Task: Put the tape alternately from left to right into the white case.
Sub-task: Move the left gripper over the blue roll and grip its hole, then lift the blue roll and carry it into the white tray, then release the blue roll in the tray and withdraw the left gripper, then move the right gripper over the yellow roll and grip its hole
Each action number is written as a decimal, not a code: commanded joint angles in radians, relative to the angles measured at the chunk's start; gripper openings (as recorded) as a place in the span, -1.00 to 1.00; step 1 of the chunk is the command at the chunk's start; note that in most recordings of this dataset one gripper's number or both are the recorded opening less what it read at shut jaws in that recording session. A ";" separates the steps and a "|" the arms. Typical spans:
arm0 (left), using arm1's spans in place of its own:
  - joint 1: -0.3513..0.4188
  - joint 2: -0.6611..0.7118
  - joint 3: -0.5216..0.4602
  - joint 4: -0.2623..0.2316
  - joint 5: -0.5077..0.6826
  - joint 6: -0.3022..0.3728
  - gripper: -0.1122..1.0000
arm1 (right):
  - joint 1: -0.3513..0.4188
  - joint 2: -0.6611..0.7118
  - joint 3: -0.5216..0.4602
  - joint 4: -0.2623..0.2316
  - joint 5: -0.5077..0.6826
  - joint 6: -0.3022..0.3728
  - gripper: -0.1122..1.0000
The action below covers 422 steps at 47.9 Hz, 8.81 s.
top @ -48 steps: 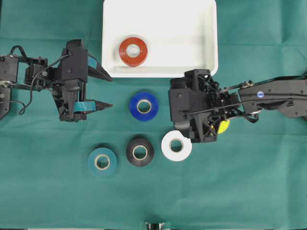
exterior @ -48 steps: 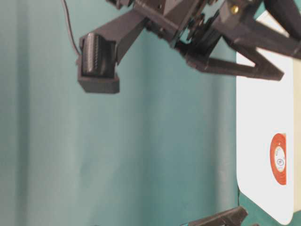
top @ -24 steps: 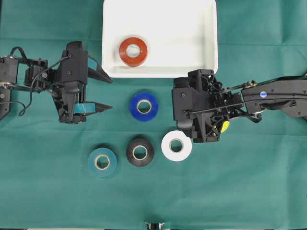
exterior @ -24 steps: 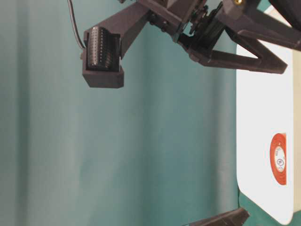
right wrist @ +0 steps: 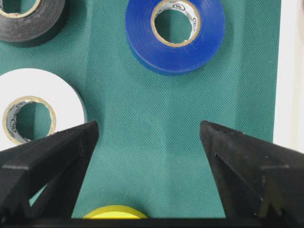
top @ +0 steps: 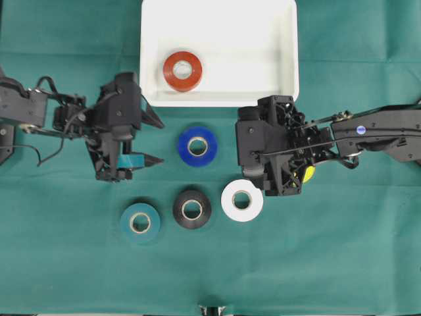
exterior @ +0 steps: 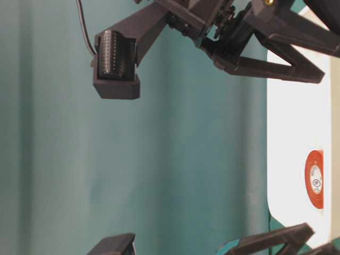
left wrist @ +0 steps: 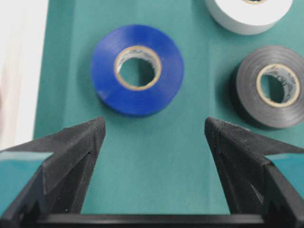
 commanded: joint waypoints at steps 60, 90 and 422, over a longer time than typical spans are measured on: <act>-0.003 0.370 -0.250 0.003 -0.005 0.044 0.79 | 0.003 -0.026 -0.002 -0.002 -0.006 0.002 0.52; -0.008 0.391 -0.256 0.003 0.000 0.044 0.13 | 0.005 -0.025 -0.002 -0.002 -0.006 0.003 0.52; 0.080 0.046 -0.132 0.002 0.140 0.236 0.88 | 0.003 -0.210 0.245 0.000 -0.026 0.110 0.52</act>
